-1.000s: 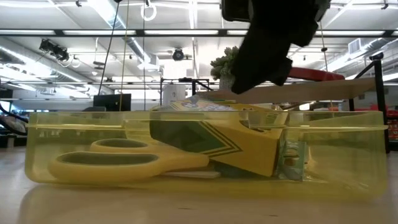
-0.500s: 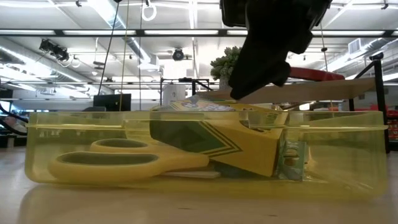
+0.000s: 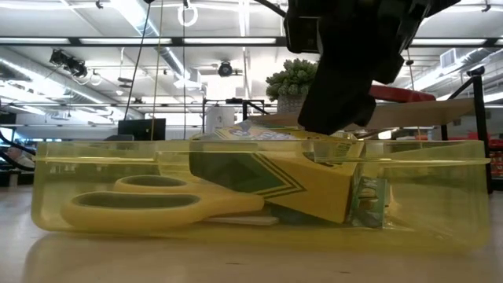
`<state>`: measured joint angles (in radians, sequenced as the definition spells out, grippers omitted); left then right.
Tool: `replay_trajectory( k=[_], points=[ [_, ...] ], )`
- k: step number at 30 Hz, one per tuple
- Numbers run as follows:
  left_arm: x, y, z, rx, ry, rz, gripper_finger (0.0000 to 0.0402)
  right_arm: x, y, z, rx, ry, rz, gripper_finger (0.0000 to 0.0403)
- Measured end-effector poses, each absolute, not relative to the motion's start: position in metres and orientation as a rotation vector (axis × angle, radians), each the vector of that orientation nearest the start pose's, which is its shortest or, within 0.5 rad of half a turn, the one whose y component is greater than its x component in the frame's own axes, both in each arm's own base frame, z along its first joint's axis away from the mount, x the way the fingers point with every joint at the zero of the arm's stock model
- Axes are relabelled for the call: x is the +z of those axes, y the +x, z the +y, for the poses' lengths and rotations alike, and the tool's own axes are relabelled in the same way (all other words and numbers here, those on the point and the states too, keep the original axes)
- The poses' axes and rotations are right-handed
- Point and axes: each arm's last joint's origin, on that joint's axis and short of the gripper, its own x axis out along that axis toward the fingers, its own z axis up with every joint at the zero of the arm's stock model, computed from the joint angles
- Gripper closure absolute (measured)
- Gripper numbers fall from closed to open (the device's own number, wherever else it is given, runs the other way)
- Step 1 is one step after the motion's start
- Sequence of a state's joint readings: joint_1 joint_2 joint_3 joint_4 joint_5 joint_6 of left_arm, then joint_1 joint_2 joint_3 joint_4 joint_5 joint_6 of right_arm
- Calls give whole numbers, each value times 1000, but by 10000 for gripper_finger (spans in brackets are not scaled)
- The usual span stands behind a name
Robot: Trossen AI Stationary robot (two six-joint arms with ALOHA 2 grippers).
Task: Pack school essentials
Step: Put the crayon box into the supply box
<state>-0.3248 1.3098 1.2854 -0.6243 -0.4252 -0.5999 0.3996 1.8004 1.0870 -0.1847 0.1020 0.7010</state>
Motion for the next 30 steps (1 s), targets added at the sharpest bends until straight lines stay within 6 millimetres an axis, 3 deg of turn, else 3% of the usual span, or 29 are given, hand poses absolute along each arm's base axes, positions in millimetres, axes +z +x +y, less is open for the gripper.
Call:
replay_trajectory(
  k=[17, 30],
  points=[
    [355, 263, -76, 277, -359, 549, 230, 165, 344, 139, -33, 446, 890, 270],
    [355, 263, -76, 277, -360, 548, 230, 165, 344, 138, -22, 445, 901, 329]
  ],
)
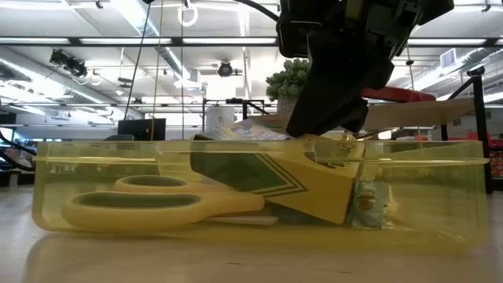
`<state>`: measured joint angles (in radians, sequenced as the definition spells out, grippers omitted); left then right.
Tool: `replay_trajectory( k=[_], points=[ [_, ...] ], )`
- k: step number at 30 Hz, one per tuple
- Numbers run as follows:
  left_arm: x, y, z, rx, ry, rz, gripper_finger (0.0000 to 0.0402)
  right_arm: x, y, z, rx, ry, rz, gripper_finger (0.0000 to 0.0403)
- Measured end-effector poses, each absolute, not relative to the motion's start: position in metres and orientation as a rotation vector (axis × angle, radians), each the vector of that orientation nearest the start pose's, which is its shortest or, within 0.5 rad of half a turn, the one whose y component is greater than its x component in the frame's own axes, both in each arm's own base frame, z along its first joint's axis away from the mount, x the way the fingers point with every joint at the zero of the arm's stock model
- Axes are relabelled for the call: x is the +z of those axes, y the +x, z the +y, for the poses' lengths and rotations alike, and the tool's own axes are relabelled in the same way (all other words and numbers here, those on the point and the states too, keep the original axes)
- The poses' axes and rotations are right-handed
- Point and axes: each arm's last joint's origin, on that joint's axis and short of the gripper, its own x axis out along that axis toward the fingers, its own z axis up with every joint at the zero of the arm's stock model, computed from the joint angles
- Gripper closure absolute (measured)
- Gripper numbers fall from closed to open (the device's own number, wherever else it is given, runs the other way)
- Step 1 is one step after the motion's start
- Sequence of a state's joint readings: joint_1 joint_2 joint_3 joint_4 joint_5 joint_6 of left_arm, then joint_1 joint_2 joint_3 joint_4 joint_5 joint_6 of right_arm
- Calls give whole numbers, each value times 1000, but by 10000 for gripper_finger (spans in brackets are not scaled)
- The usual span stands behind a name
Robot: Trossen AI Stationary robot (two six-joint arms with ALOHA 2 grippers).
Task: Pack school essentials
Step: Put the crayon box into the supply box
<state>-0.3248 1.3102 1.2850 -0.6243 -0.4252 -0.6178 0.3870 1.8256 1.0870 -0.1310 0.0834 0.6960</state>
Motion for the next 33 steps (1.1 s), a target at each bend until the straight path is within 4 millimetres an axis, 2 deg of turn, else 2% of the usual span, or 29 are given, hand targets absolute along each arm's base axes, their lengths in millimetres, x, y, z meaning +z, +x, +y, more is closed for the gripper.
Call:
replay_trajectory(
  k=[11, 21, 29, 33],
  points=[
    [355, 263, -76, 277, -362, 548, 230, 165, 344, 138, -20, 446, 902, 392],
    [355, 263, -76, 279, -368, 548, 230, 168, 345, 139, 78, 499, 927, 397],
    [356, 263, -76, 278, -368, 547, 230, 190, 355, 134, 199, 544, 891, 398],
    [356, 263, -76, 278, -367, 546, 230, 190, 356, 128, 267, 530, 911, 398]
  ],
)
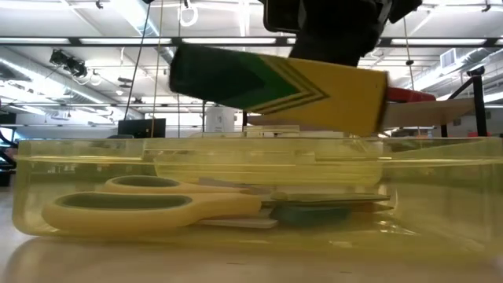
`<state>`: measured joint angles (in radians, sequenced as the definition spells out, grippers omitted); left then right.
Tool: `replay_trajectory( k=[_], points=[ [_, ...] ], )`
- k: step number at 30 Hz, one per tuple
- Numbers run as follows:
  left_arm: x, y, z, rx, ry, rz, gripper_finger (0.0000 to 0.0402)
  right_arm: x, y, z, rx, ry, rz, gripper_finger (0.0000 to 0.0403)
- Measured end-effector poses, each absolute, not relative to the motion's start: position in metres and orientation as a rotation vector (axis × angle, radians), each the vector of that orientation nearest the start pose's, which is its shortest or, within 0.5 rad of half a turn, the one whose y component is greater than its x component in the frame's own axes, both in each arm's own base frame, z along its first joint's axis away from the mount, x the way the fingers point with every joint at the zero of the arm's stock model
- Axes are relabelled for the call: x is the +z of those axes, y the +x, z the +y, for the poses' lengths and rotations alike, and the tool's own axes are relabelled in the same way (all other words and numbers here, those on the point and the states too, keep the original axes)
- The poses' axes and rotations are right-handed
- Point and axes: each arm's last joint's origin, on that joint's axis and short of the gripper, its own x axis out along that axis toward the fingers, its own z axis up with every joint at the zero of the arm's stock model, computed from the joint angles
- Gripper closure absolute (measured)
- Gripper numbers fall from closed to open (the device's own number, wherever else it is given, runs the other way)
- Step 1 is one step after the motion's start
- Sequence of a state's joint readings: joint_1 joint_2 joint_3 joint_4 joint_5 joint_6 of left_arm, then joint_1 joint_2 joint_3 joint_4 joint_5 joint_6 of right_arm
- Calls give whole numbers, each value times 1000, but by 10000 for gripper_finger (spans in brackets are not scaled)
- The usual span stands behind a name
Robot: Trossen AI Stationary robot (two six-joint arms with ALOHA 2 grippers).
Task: Pack school essentials
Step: Put the crayon box into the supply box, then close the supply box
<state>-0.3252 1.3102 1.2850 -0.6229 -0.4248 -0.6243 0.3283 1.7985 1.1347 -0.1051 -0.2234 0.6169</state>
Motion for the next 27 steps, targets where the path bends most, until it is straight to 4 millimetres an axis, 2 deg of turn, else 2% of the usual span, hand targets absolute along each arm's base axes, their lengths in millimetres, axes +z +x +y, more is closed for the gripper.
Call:
replay_trajectory(
  k=[12, 27],
  points=[
    [356, 263, -76, 277, -370, 544, 230, 187, 356, 126, 318, 487, 935, 380],
    [356, 263, -76, 277, -371, 541, 230, 187, 357, 126, 276, 469, 912, 315]
  ],
)
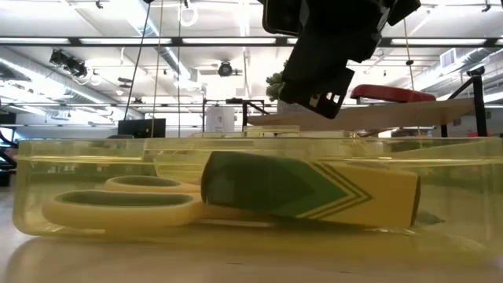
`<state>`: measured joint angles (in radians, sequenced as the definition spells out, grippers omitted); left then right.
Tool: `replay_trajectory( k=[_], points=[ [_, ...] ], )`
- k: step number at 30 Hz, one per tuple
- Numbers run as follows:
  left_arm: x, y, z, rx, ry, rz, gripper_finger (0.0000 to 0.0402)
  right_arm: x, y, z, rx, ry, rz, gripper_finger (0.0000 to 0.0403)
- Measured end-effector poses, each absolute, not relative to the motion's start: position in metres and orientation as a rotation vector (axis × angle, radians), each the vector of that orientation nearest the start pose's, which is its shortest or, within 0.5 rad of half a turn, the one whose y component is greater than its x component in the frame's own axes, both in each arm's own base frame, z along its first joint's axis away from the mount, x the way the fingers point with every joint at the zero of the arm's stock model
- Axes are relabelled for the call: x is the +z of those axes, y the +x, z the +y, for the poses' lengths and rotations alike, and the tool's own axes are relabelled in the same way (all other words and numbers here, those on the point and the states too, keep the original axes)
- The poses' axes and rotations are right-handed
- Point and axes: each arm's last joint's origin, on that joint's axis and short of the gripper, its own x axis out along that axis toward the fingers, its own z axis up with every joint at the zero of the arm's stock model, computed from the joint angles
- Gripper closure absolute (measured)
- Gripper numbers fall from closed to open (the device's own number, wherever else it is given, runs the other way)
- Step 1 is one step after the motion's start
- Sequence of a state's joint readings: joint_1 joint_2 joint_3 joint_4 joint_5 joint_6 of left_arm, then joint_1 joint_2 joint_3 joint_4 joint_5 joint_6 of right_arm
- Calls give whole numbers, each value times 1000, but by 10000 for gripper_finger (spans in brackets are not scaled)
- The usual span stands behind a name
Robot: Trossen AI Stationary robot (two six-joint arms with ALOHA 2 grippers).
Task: Pack school essentials
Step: Close the supply box
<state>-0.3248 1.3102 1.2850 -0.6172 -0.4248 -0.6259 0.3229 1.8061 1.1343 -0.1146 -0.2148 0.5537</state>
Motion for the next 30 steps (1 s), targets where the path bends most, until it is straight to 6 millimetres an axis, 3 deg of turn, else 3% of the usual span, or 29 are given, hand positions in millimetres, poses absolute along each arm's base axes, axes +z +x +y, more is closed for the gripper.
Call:
replay_trajectory(
  k=[6, 10, 15, 21, 25, 30],
  points=[
    [356, 263, -76, 276, -367, 542, 230, 187, 357, 125, 239, 464, 903, 309],
    [352, 261, -68, 337, -342, 584, 230, 187, 357, 124, 189, 565, 918, 313],
    [342, 258, -36, 508, -411, 677, 230, 199, 354, 129, 182, 667, 894, 315],
    [333, 266, 12, 518, -486, 778, 230, 205, 345, 149, 235, 656, 898, 315],
    [319, 277, 43, 432, -510, 870, 230, 203, 333, 170, 231, 599, 921, 315],
    [298, 290, 66, 254, -568, 966, 230, 212, 317, 190, 145, 587, 861, 315]
  ],
)
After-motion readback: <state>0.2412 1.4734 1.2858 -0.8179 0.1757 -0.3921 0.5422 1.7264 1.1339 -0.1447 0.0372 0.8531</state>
